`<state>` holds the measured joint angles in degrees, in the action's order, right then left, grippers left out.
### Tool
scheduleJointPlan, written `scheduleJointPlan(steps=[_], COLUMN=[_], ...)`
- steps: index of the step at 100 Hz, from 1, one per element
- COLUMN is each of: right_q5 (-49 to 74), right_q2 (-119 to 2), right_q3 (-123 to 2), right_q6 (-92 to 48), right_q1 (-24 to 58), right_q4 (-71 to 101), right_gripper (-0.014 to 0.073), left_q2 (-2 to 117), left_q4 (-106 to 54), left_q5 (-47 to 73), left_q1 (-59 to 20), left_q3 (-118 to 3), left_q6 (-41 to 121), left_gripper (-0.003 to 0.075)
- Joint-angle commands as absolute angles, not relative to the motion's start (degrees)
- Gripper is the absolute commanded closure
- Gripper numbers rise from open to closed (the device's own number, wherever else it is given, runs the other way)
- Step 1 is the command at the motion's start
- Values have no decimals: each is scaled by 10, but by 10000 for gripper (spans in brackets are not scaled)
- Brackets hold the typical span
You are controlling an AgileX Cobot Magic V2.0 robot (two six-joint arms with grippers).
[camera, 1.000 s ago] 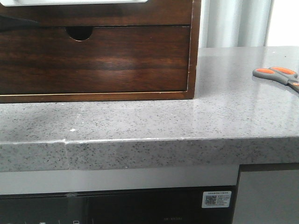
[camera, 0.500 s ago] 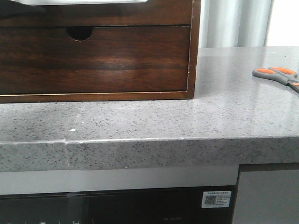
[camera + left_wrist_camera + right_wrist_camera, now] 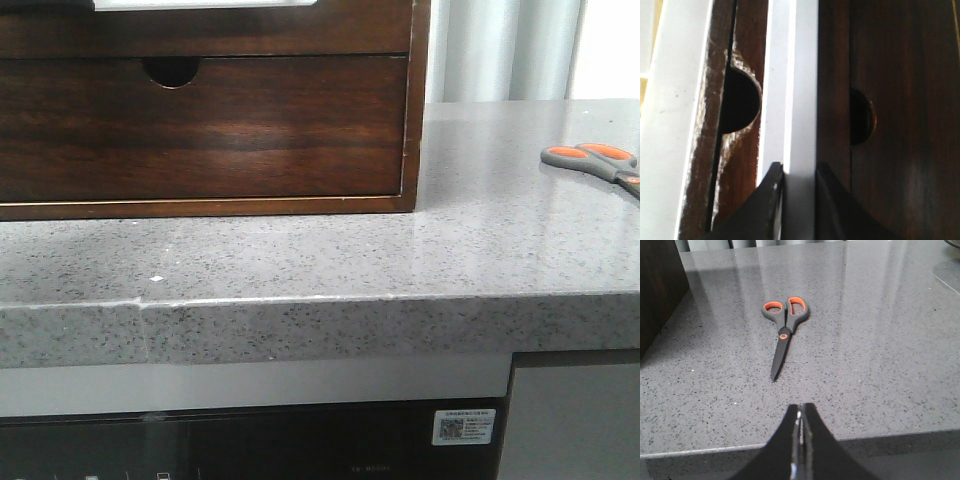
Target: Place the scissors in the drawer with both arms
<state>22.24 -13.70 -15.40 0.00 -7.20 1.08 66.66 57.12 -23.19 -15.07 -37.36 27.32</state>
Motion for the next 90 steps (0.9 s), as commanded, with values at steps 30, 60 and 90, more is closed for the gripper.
scheduleJointPlan(steps=[30,60,90], right_q5=[178,178,178], right_q2=[-149,-149,-149], right_q3=[-170,-170,-170], right_q6=[0,0,0], right_q1=[-75,-75,-75], right_q4=[9,9,9], right_gripper=[699,699,699], left_q2=[600,535,464], left_q4=[557,544,517], left_q5=[-222,-183,-136], left_q1=[-214,-262,-318], left_q3=[-351,-308,-282], left_q6=[265,252,252], left_gripper=[716,716,716])
